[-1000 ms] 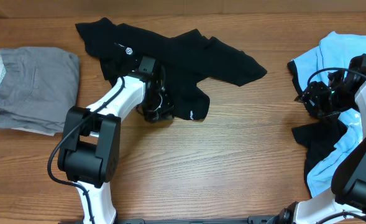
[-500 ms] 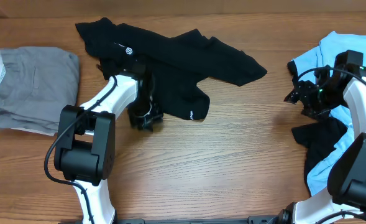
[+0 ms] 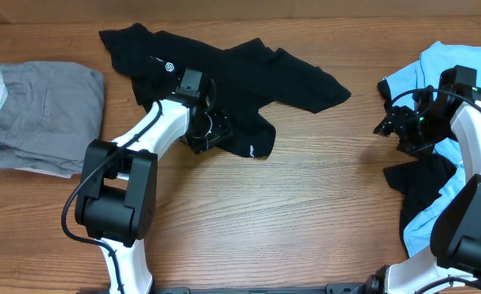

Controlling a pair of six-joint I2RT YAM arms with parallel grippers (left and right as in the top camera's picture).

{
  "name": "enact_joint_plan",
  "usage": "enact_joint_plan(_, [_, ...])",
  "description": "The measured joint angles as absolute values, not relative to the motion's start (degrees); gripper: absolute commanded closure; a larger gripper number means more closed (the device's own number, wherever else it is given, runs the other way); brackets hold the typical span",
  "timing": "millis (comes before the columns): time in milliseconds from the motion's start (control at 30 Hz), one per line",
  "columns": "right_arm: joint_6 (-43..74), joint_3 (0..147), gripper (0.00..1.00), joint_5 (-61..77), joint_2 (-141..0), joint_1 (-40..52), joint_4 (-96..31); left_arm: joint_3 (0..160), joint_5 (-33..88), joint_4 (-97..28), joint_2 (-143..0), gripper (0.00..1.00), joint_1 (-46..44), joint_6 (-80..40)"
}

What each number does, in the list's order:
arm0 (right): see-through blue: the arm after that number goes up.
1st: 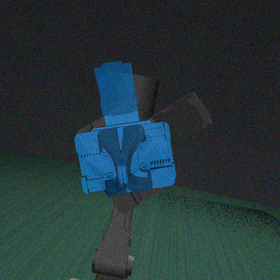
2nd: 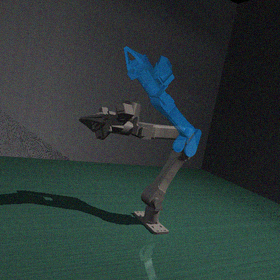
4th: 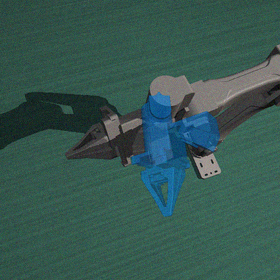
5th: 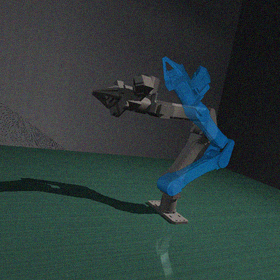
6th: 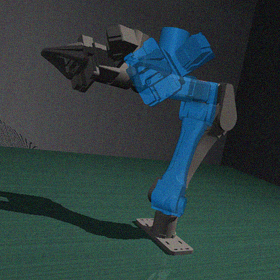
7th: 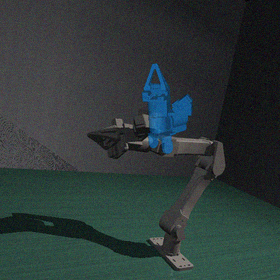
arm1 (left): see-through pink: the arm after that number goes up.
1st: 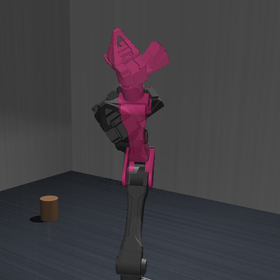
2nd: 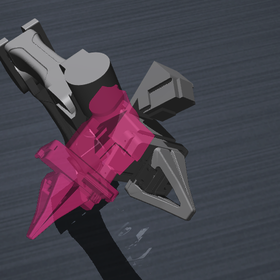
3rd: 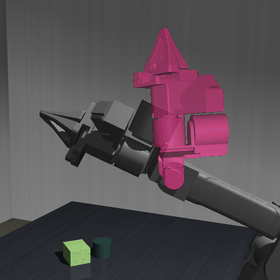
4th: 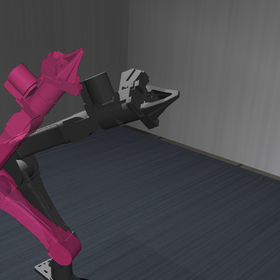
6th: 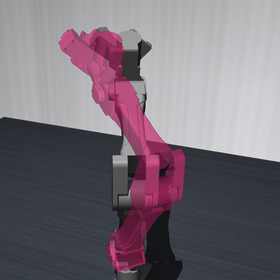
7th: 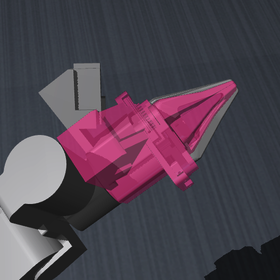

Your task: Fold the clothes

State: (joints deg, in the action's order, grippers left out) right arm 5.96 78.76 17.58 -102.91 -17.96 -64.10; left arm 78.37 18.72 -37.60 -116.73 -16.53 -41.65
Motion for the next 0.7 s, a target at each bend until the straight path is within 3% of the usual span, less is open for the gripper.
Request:
enact_joint_plan(67, [5.93, 78.76, 0.26, 17.58, -102.91, -17.98, -64.12, 78.37, 18.15, -36.8, -116.79, 0.38, -16.91, -42.37])
enact_joint_plan(100, [5.98, 78.76, 0.26, 17.58, -102.91, -17.98, -64.1, 78.37, 17.89, -36.4, -116.81, 0.43, -17.08, -43.03])
enact_joint_plan(200, [5.96, 78.76, 0.26, 17.58, -102.91, -17.96, -64.14, 78.37, 16.45, -35.66, -116.81, 0.78, -17.67, -44.91])
enact_joint_plan(267, [5.96, 78.76, 0.26, 17.58, -102.91, -17.96, -64.14, 78.35, 15.77, -35.66, -116.81, 0.96, -17.89, -45.93])
enact_joint_plan(500, [5.98, 78.76, 0.25, 17.56, -102.91, -17.96, -64.38, 78.37, 14.68, -42.92, -116.81, 0.96, -17.98, -46.13])
enact_joint_plan(700, [5.93, 78.76, 0.2, 17.61, -102.91, -17.96, -65.28, 78.3, 11.51, -68.36, -116.86, 0.96, -17.58, -37.19])
